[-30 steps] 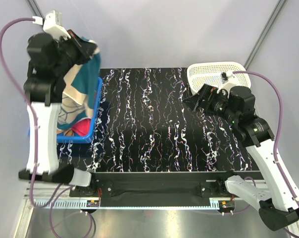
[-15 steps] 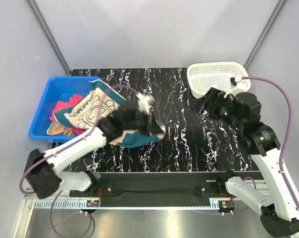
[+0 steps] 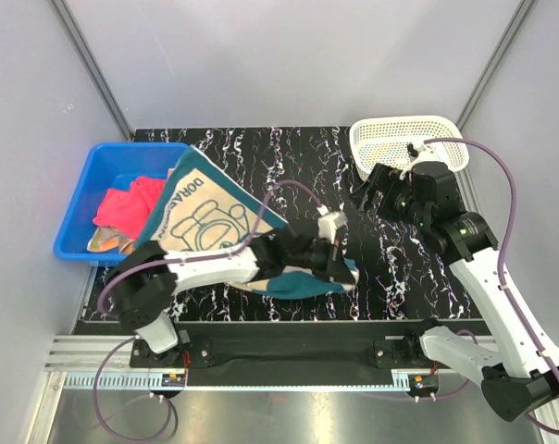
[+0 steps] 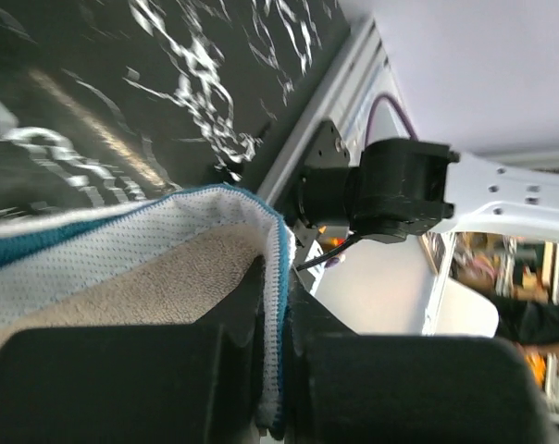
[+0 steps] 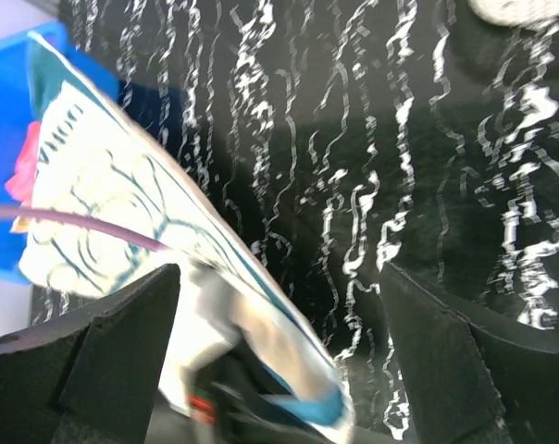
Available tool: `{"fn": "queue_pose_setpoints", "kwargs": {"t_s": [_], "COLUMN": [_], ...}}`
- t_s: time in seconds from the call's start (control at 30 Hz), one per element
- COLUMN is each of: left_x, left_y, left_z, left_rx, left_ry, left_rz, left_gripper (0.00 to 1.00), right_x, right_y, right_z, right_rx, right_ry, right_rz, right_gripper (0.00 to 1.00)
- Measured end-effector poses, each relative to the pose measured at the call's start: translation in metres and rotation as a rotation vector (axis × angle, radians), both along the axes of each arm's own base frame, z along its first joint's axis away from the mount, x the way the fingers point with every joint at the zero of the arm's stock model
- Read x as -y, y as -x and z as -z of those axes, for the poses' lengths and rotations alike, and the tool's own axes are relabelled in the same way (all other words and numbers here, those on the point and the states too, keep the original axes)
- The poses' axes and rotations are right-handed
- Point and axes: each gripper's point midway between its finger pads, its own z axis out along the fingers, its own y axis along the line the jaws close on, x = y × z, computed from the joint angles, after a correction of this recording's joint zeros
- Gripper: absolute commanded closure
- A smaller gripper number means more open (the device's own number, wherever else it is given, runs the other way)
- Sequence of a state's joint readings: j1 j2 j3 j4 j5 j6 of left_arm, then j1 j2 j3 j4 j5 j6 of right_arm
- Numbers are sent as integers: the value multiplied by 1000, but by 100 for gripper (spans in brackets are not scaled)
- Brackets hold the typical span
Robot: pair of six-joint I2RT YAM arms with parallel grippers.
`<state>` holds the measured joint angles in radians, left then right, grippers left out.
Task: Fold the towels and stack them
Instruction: Move the towel to the center of the board
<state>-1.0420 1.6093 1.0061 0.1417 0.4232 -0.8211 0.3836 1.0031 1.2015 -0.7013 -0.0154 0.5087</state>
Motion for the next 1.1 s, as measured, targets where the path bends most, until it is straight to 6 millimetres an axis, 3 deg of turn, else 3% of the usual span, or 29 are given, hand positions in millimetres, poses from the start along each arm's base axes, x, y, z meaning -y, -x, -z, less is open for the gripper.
{"fn": "queue_pose_setpoints", "kwargs": {"t_s": [0.07, 0.1, 0.17, 0.2, 0.27, 0.37, 0.47, 0.57, 0.63, 0.7, 0.77, 0.87, 0.97, 1.1], "left_x": [18, 24, 32, 33, 35, 20, -21, -75, -116, -155, -192, -236, -266, -287], "left_y": [13, 19, 29, 34, 36, 24, -1, -32, -52, -61, -64, -64, -60, -60], "left_z": [13, 18, 22, 22, 16, 5, -10, -32, -54, -73, -88, -101, -108, -113], "left_rx": [-24, -33, -47, -53, -53, -43, -18, 26, 79, 134, 183, 249, 301, 342], "left_ry": [-12, -16, -18, -16, -1, -2, -21, -55, -71, -84, -95, -124, -160, -217], "left_rz": [39, 55, 80, 89, 92, 35, -95, -280, -433, -560, -669, -796, -872, -925], "left_gripper": [99, 87, 76, 64, 51, 45, 39, 32, 30, 27, 25, 23, 23, 22], "right_x": [4, 5, 7, 7, 5, -7, -32, -64, -86, -108, -130, -169, -198, -211], "right_y": [-3, -4, -7, -9, -14, -31, -58, -92, -111, -121, -127, -129, -120, -101], "right_z": [-5, -9, -20, -25, -34, -37, -22, 18, 63, 109, 143, 181, 208, 232], "right_rx": [13, 23, 51, 65, 89, 118, 100, 22, -74, -171, -238, -289, -314, -343], "right_ry": [18, 23, 33, 37, 38, 26, 1, -18, -7, 20, 51, 100, 149, 203], "right_rz": [17, 20, 25, 26, 19, -16, -86, -170, -225, -273, -318, -398, -470, -523], "right_gripper": [5, 5, 6, 6, 9, 18, 27, 35, 39, 41, 43, 47, 50, 50]}}
